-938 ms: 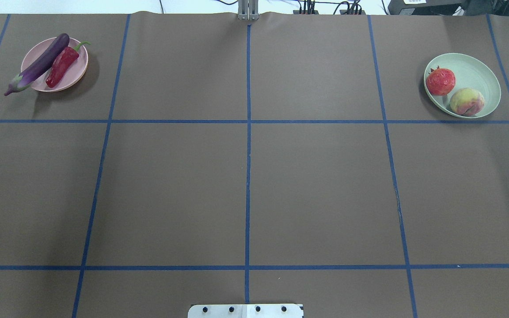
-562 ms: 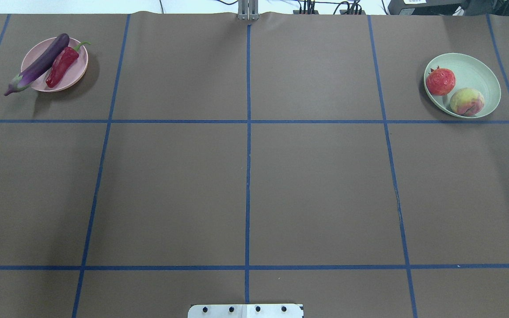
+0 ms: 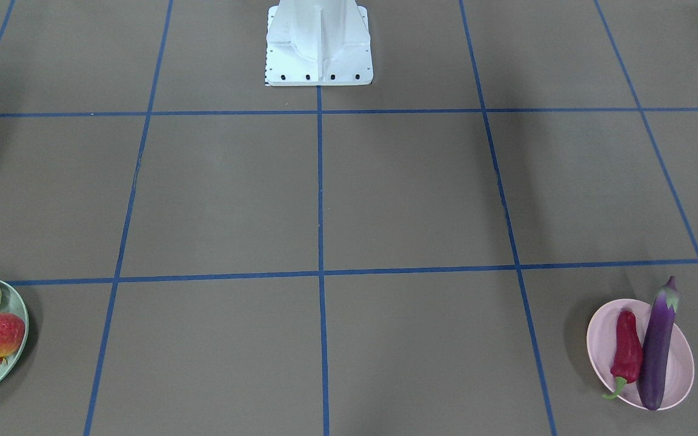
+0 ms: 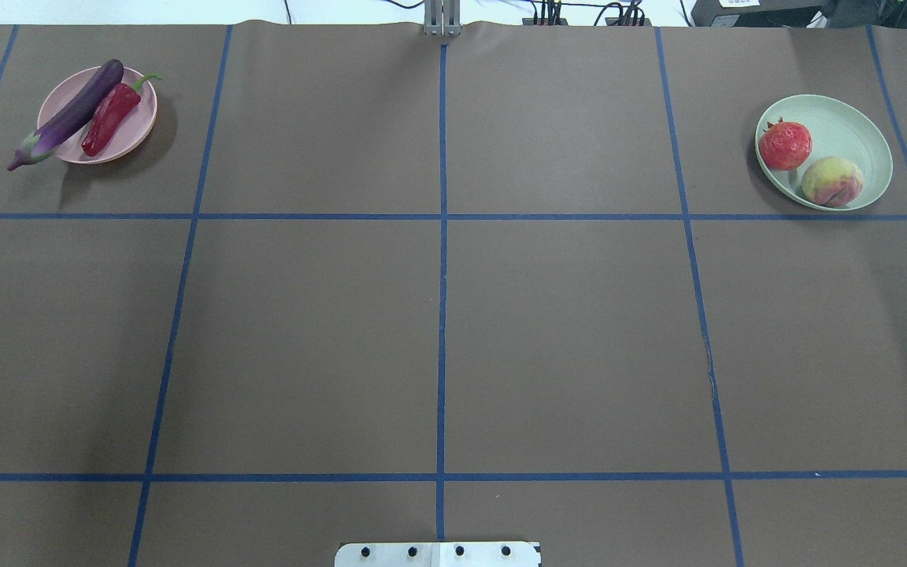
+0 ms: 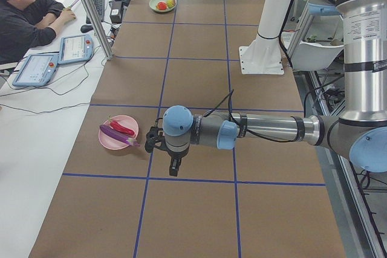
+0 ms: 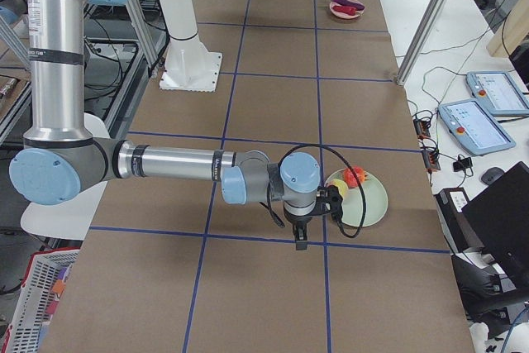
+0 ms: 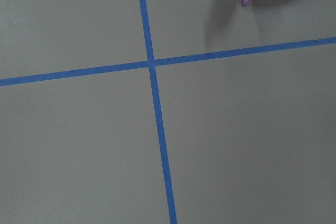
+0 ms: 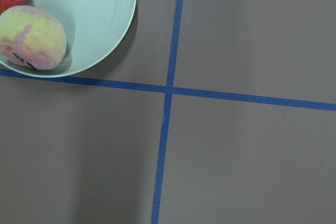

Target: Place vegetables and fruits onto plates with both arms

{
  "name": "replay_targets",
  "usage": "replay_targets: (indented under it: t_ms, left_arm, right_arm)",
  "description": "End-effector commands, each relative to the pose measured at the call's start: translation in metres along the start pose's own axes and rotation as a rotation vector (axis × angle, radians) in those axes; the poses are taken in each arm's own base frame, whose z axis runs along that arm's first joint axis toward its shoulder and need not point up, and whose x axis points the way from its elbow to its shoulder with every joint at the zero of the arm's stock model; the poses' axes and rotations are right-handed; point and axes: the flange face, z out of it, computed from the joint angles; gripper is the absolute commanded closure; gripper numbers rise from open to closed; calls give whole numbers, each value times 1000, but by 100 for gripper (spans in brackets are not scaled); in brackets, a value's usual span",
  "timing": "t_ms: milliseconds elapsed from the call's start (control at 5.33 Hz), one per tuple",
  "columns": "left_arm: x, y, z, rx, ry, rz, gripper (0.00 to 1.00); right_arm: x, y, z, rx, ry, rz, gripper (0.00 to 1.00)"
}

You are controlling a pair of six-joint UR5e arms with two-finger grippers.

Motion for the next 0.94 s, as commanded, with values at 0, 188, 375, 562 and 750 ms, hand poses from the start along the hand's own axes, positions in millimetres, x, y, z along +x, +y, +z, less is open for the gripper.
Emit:
replay_targets:
  t_ms: [0, 188, 375, 562, 750]
  left_arm:
    - [0, 1, 0, 1, 0, 3, 0]
    - [0, 1, -1, 3, -2, 6, 0]
    - [1, 1, -1, 3, 0, 6, 0]
    - [2, 1, -2, 5, 0, 8, 0]
    - [2, 1, -2, 5, -2, 5, 0]
  right_arm:
    - [-4, -1, 0, 0, 0, -8, 0]
    - [-4, -1, 1, -1, -2, -4, 0]
    - [-3, -1, 1, -1, -2, -4, 0]
    - [-2, 0, 3, -5, -2, -1, 0]
    - [-1, 1, 3, -6, -2, 0, 0]
